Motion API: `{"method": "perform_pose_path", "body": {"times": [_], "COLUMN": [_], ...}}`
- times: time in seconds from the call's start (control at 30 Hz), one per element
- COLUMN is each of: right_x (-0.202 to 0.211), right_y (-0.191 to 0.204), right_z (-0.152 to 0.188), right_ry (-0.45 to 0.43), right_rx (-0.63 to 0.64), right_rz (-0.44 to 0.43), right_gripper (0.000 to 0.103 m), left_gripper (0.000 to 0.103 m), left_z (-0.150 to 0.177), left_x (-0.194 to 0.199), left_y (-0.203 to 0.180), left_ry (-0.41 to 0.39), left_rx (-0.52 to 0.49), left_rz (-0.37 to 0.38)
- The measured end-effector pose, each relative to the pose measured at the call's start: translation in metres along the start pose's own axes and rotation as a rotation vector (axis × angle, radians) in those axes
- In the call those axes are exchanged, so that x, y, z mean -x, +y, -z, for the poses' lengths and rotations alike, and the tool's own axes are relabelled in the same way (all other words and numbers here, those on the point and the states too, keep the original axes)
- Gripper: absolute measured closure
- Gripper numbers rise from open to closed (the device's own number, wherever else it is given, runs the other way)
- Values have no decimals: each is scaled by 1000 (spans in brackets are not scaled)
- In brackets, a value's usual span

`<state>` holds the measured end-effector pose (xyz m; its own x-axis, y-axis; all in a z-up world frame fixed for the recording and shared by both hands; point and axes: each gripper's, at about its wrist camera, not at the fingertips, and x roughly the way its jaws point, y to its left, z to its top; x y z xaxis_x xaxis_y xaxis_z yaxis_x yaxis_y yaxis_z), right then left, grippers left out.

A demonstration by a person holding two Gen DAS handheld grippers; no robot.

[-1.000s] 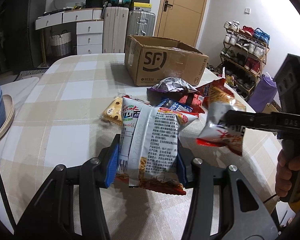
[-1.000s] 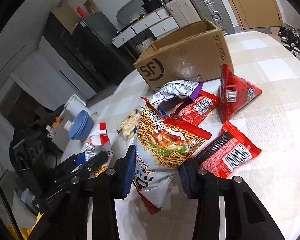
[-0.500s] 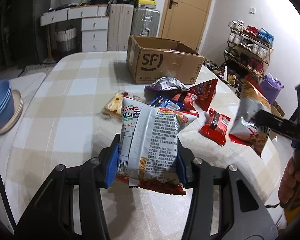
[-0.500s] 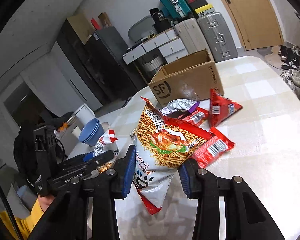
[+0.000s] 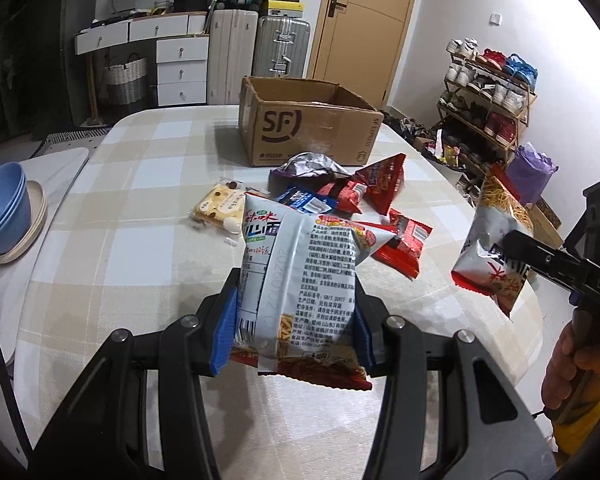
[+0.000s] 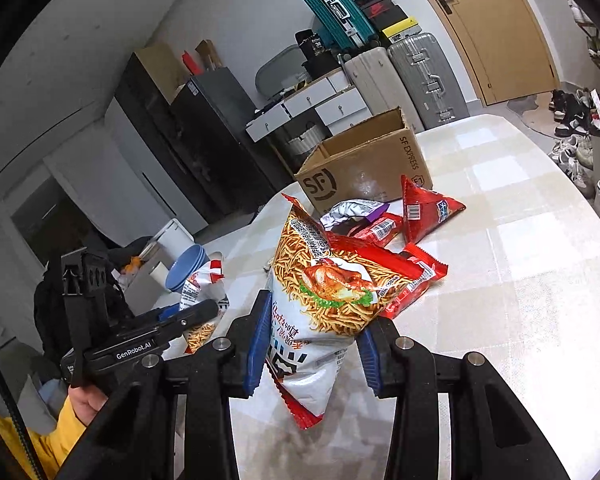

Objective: Organize snacks

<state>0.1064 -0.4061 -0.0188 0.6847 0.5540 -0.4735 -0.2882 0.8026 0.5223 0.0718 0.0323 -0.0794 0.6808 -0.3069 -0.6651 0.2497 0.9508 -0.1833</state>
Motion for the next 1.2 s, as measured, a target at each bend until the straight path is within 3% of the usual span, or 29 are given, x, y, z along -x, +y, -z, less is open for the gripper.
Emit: {"method": "perform_pose_path", "body": {"times": [0.33,0.6,0.87,1.2], "right_x": [5,-8,-30,-82], "right_y": [4,23,37,36], "right_z": [-14,-64,-132,-229], "right_ry": [-29,-61,-84,-78], "right_rx": [13,91,118,168], "right_rz": [-19,-45,-106,-22], "right_gripper": [63,63,63,63], "left_gripper": [58,58,58,58], "left_z": [-15,-52,-118,-222], "left_x": [8,18,10,-15], "left_y": [-12,-4,6,-2], "left_ry": [-14,-94,-132,-171], "left_rx": [-26,-6,-15,-83], "left_rz": [26,31,16,-11]}}
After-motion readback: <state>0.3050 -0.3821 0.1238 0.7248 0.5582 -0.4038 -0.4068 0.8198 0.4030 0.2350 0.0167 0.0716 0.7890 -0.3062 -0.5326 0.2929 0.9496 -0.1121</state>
